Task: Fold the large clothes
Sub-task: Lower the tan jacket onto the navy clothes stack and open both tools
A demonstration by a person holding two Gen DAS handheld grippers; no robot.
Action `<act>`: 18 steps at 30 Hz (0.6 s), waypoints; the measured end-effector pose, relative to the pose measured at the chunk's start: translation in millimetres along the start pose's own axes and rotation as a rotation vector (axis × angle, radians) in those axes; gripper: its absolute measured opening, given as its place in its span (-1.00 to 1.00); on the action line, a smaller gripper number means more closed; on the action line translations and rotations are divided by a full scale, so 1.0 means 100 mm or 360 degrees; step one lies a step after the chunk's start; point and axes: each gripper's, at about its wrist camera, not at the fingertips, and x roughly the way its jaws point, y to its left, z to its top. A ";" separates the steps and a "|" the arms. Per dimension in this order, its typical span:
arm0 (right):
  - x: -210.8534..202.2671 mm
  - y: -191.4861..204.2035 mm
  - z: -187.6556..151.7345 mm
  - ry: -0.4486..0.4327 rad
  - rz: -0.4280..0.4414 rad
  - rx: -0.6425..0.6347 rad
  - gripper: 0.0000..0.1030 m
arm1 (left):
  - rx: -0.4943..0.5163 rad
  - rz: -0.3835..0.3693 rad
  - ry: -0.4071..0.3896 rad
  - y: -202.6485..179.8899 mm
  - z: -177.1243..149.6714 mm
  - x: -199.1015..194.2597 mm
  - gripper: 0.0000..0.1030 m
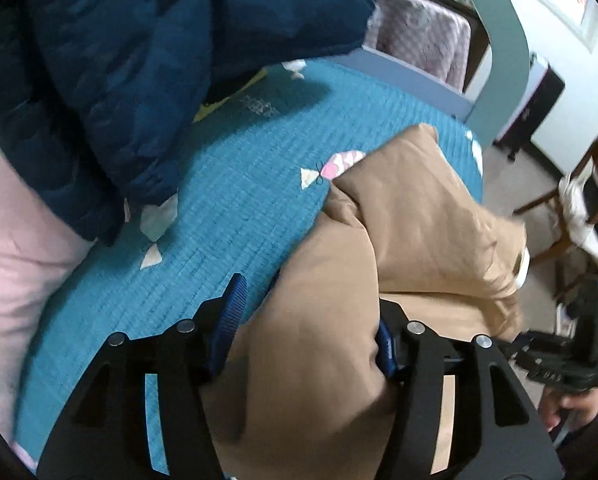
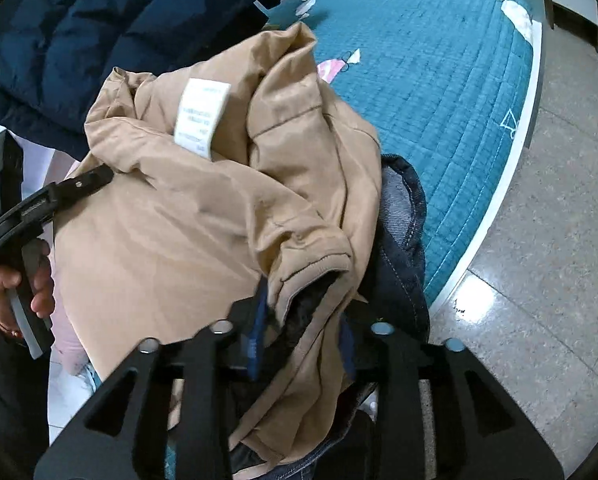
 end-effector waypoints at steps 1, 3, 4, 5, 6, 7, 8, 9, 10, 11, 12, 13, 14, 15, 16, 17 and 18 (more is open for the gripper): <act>-0.03 0.00 0.00 0.0000 0.0002 0.0006 -0.13 | -0.0003 0.0008 -0.0035 -0.01 -0.02 -0.08 0.12; -0.12 -0.02 -0.03 -0.0049 0.0009 -0.0008 -0.11 | -0.0001 0.0026 -0.0123 -0.05 -0.07 -0.28 0.12; -0.23 0.00 -0.04 -0.0098 0.0005 -0.0037 -0.11 | -0.0001 0.0027 -0.0183 -0.06 -0.08 -0.40 0.12; -0.31 -0.02 -0.07 -0.0128 -0.0003 -0.0053 -0.11 | -0.0007 0.0031 -0.0247 -0.06 -0.09 -0.52 0.12; -0.43 0.00 -0.09 -0.0178 -0.0019 -0.0076 -0.10 | -0.0013 0.0047 -0.0282 -0.06 -0.10 -0.60 0.15; -0.56 0.05 -0.10 -0.0245 -0.0054 -0.0118 -0.10 | -0.0022 0.0067 -0.0348 -0.06 -0.11 -0.73 0.16; -0.63 0.08 -0.10 -0.0285 -0.0074 -0.0152 -0.10 | -0.0027 0.0072 -0.0391 -0.07 -0.13 -0.80 0.18; -0.74 0.15 -0.11 -0.0356 -0.0096 -0.0194 -0.10 | -0.0037 0.0071 -0.0439 -0.08 -0.15 -0.89 0.19; -0.80 0.21 -0.11 -0.0405 -0.0118 -0.0230 -0.10 | -0.0040 0.0046 -0.0473 -0.10 -0.17 -0.97 0.19; -0.88 0.31 -0.12 -0.0450 -0.0134 -0.0301 -0.07 | -0.0034 -0.0010 -0.0483 -0.13 -0.19 -1.01 0.19; -0.90 0.40 -0.11 -0.0467 -0.0099 -0.0355 -0.07 | -0.0021 -0.0071 -0.0469 -0.16 -0.20 -1.03 0.19; -0.88 0.50 -0.10 -0.0474 -0.0033 -0.0406 -0.11 | 0.0009 -0.0169 -0.0437 -0.21 -0.22 -1.01 0.19; -0.85 0.56 -0.09 -0.0465 0.0006 -0.0447 -0.11 | 0.0042 -0.0254 -0.0404 -0.27 -0.25 -0.96 0.19; -0.77 0.66 -0.08 -0.0421 0.0047 -0.0514 -0.18 | 0.0094 -0.0298 -0.0372 -0.36 -0.29 -0.89 0.19; -0.66 0.74 -0.08 -0.0375 0.0071 -0.0566 -0.31 | 0.0133 -0.0278 -0.0327 -0.43 -0.32 -0.79 0.19; -0.57 0.77 -0.10 -0.0331 0.0080 -0.0596 -0.34 | 0.0171 -0.0217 -0.0245 -0.50 -0.34 -0.61 0.19; -0.42 0.79 -0.06 -0.0273 0.0075 -0.0621 -0.43 | 0.0180 -0.0155 -0.0178 -0.54 -0.36 -0.45 0.18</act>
